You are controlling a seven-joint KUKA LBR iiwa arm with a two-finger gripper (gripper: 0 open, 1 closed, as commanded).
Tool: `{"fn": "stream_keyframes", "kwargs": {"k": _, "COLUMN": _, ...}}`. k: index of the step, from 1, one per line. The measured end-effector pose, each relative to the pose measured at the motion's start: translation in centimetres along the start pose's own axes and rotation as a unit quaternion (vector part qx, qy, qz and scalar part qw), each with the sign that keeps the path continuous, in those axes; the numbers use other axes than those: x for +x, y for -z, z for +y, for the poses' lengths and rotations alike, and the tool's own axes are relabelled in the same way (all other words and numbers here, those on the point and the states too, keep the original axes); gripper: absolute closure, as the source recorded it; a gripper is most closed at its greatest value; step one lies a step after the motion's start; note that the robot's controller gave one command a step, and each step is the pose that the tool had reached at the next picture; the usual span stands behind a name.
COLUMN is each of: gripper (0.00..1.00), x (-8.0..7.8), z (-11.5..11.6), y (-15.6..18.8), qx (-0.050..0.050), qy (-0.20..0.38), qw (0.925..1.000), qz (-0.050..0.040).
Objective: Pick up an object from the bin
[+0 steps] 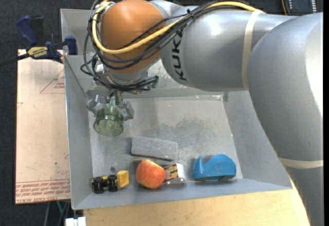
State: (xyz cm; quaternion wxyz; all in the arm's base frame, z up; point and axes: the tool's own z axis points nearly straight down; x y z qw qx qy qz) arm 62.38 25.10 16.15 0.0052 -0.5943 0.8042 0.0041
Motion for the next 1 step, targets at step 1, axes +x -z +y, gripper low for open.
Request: {"fn": "stream_keyframes", "kwargs": {"k": 1, "gripper": 1.0, "x": -0.05, "z": -0.03, "y": 2.52, "qx": 0.0, "qy": 0.0, "qw": 1.0, "qz": -0.0003}}
